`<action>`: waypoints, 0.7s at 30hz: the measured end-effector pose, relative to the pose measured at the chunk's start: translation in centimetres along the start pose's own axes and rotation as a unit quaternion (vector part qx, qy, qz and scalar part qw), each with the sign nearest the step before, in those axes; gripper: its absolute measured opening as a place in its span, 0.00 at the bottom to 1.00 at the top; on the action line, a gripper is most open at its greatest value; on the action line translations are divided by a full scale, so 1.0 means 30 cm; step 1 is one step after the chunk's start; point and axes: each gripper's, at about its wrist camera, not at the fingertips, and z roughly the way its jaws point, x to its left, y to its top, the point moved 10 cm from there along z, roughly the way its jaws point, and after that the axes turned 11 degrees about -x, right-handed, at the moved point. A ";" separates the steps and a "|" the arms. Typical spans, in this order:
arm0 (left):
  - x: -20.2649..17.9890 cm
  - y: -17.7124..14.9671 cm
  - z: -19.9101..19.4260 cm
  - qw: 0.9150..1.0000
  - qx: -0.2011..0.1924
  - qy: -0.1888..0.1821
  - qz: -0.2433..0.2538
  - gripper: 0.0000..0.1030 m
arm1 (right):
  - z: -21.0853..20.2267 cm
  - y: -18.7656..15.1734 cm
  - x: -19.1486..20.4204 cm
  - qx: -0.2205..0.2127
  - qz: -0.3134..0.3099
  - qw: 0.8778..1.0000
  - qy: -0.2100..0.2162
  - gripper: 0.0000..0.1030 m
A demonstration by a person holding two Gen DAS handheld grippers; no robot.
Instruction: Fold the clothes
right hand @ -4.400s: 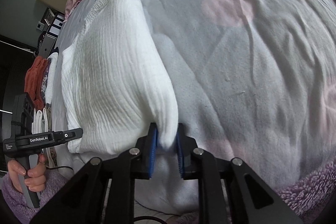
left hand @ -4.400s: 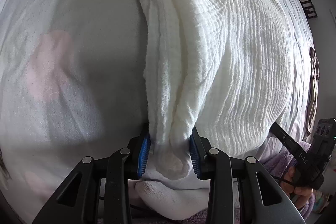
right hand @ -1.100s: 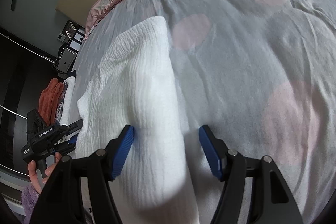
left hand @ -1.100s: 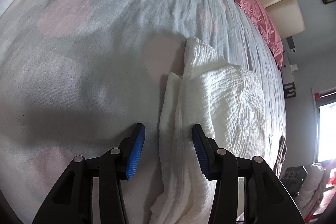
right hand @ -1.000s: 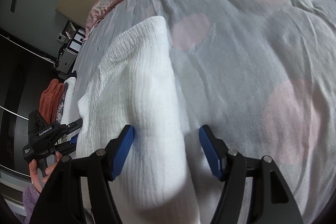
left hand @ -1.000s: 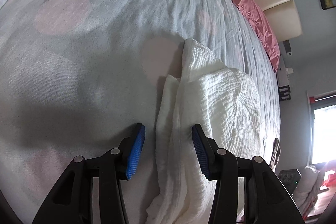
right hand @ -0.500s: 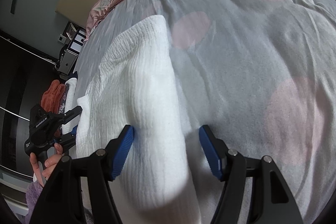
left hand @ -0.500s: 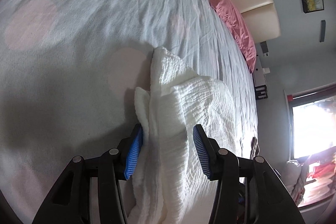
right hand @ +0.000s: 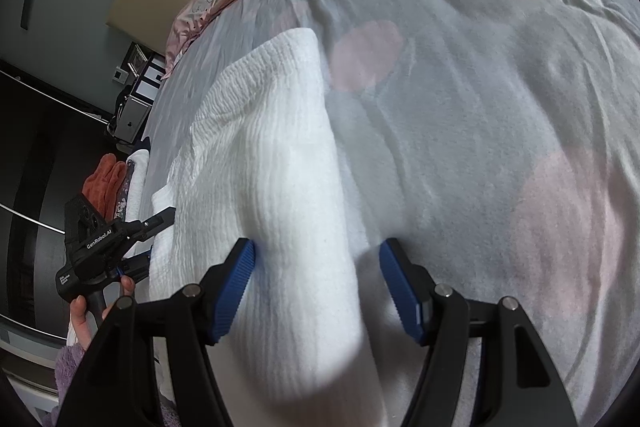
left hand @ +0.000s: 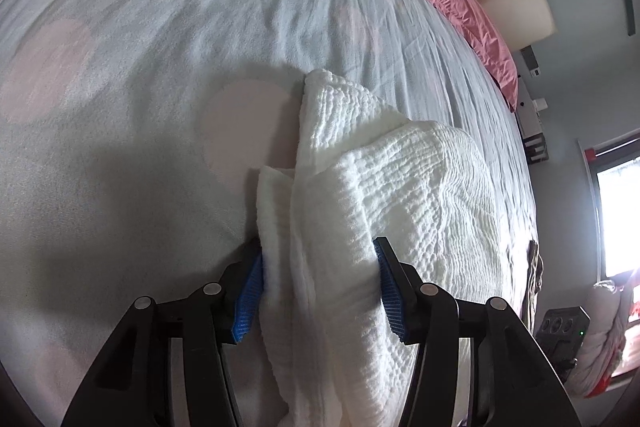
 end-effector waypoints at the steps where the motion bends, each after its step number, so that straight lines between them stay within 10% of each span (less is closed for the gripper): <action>1: -0.001 0.001 0.000 1.000 0.000 0.003 0.002 0.52 | -0.002 0.002 0.002 -0.001 -0.002 1.000 0.000 0.62; 21: 0.010 0.005 0.008 1.000 0.004 -0.003 -0.011 0.52 | 0.074 0.158 -0.017 -0.011 0.024 0.999 0.039 0.63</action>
